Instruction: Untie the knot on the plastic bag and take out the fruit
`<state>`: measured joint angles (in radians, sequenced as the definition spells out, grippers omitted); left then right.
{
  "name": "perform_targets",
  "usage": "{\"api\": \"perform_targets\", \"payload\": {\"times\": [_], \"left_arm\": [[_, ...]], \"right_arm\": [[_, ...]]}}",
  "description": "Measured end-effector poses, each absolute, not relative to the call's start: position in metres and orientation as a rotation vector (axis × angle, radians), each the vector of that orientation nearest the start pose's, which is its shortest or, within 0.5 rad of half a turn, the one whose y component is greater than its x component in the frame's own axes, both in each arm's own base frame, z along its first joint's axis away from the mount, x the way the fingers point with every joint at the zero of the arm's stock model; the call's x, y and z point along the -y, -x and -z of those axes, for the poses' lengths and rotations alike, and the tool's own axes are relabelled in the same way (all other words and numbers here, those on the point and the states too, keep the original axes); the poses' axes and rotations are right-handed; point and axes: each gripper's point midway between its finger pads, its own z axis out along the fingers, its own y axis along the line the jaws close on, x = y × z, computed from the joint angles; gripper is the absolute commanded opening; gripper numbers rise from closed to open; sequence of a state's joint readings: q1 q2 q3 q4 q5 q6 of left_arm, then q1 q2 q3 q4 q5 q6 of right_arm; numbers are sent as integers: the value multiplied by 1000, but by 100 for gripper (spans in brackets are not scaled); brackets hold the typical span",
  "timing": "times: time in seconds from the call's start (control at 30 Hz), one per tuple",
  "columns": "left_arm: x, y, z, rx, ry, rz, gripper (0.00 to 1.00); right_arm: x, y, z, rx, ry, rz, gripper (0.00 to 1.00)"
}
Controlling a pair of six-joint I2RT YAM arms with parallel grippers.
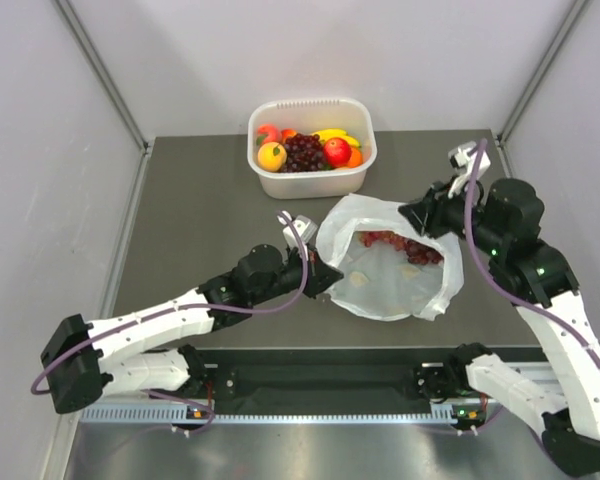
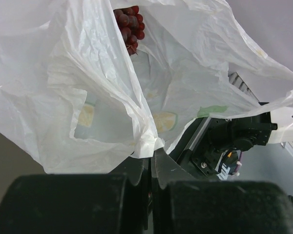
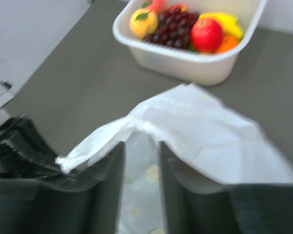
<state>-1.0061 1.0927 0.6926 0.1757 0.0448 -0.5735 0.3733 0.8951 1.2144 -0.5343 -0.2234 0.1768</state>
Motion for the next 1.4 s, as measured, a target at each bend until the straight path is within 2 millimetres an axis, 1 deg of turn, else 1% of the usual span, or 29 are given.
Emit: {"api": "perform_targets", "payload": {"times": [0.03,0.07,0.2,0.23,0.3,0.37,0.47,0.53,0.6,0.67,0.7,0.73,0.77,0.8,0.83,0.9,0.93,0.97,1.03,1.07,1.13,1.23,1.33,1.4], "left_arm": [[341,-179,-221,-1895,-457,1144,0],[343,-178,-224,-1889,-461,1152,0],[353,-180,-242,-1851,-471,1189,0],[357,-181,-247,-1837,-474,1202,0],[364,-181,-257,-1810,-484,1230,0],[373,-179,-264,-1797,-501,1255,0],[385,-171,-271,-1781,-534,1291,0],[393,-159,-279,-1765,-562,1321,0],[399,-147,-287,-1741,-589,1354,0],[405,-136,-298,-1712,-610,1386,0],[407,-131,-303,-1697,-619,1402,0],[409,-128,-306,-1687,-624,1412,0],[410,-124,-309,-1677,-630,1423,0],[411,-123,-311,-1672,-633,1428,0],[411,-121,-311,-1668,-635,1432,0],[412,-121,-311,-1668,-634,1430,0],[411,-122,-311,-1668,-633,1427,0],[411,-122,-310,-1669,-631,1424,0],[411,-123,-305,-1674,-632,1418,0],[411,-123,-300,-1684,-634,1413,0],[411,-123,-282,-1714,-642,1399,0],[411,-122,-241,-1803,-662,1362,0],[407,-118,-195,-1913,-680,1325,0],[404,-115,-175,-1966,-688,1307,0]], "right_arm": [[-153,-249,-354,-1807,370,-610,6],[-153,-239,-346,-1831,395,-622,0],[-162,-204,-308,-1936,480,-696,0],[-165,-198,-298,-1966,500,-708,0],[-169,-191,-281,-2016,526,-716,0],[-170,-192,-259,-2092,515,-689,0],[-165,-203,-224,-2211,434,-602,0],[-158,-214,-196,-2295,345,-508,0],[-147,-221,-171,-2357,256,-411,0],[-136,-226,-155,-2381,172,-330,1],[-129,-229,-148,-2389,117,-281,3],[-123,-232,-143,-2390,67,-239,13],[-118,-236,-139,-2383,14,-199,16],[-113,-238,-136,-2379,-20,-163,22],[-106,-242,-132,-2368,-70,-117,45],[-97,-250,-126,-2344,-163,-46,59],[-92,-254,-123,-2336,-194,-11,74],[-89,-259,-119,-2324,-232,17,81],[-83,-267,-112,-2305,-277,77,93],[-82,-271,-109,-2295,-293,95,95],[-78,-279,-103,-2267,-324,137,96],[-73,-288,-92,-2227,-365,178,96],[-66,-297,-84,-2186,-410,219,94],[-59,-304,-79,-2149,-455,242,94]]}}
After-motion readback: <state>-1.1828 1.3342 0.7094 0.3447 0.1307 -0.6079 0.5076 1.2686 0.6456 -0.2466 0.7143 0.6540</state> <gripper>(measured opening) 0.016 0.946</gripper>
